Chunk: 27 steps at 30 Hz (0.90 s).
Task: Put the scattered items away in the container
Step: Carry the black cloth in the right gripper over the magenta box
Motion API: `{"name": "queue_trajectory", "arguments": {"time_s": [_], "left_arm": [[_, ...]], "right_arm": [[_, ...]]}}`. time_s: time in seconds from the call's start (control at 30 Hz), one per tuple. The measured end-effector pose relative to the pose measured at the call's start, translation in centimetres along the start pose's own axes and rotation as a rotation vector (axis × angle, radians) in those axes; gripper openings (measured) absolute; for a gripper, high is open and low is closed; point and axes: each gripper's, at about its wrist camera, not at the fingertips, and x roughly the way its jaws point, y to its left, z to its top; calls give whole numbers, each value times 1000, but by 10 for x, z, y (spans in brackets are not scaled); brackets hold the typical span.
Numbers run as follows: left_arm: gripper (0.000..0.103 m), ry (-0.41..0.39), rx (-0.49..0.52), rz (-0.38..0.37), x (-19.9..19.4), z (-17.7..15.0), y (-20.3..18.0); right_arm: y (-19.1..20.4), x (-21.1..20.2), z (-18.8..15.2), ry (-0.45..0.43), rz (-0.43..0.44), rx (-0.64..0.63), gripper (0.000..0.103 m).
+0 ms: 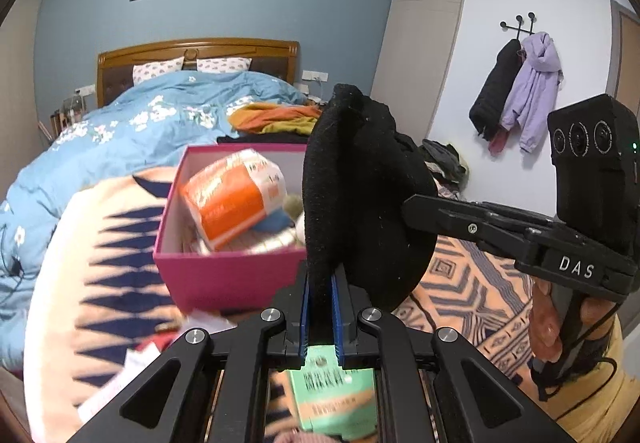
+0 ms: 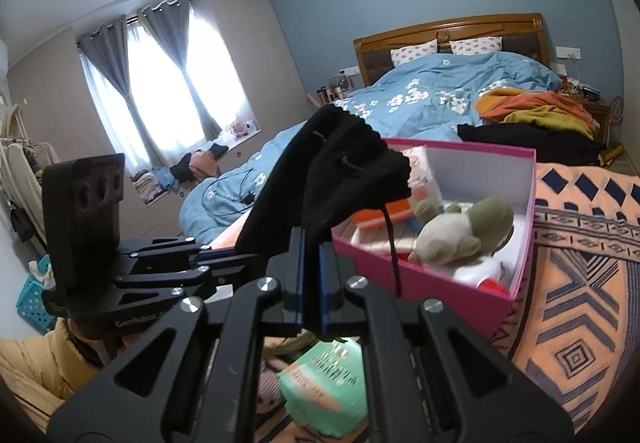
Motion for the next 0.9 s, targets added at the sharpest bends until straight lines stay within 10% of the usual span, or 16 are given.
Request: {"name": "queue_trajectory", "arguments": {"time_s": [0.9], "left_arm": [[8, -7, -13, 141, 99, 89, 19]], "right_arm": [[-104, 76, 58, 44, -165, 170, 7]]}}
